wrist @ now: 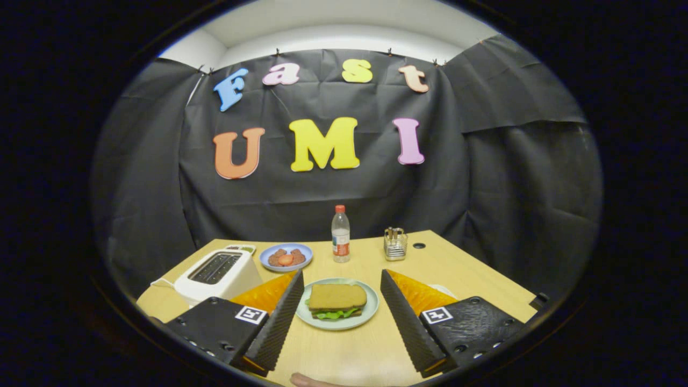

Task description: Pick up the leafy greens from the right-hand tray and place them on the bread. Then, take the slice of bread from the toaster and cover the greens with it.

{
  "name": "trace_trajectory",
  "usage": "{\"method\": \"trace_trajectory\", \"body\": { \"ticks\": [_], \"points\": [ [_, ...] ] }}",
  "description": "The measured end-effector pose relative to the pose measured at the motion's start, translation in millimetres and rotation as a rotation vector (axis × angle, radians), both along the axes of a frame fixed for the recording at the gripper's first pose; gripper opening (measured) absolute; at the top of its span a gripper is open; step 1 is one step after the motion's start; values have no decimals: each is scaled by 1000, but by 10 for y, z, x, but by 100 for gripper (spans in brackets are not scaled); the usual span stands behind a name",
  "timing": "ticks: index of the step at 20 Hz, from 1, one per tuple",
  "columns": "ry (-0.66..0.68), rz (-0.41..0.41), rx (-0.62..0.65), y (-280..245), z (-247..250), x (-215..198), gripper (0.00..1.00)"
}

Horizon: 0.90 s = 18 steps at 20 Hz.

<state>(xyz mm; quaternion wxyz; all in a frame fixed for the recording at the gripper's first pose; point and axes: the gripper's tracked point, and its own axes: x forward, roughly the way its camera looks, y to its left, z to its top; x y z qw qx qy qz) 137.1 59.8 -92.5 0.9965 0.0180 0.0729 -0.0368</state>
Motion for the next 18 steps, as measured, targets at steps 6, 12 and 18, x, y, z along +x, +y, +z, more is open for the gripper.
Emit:
{"method": "trace_trajectory", "body": {
  "ticks": [6, 12, 18],
  "points": [
    [-137, 4, 7, 83, 393, -607, 95],
    [-193, -17, -54, 98, 610, -1141, 96],
    [-239, -9, -109, 134, 872, -1538, 96]
  ]
}}
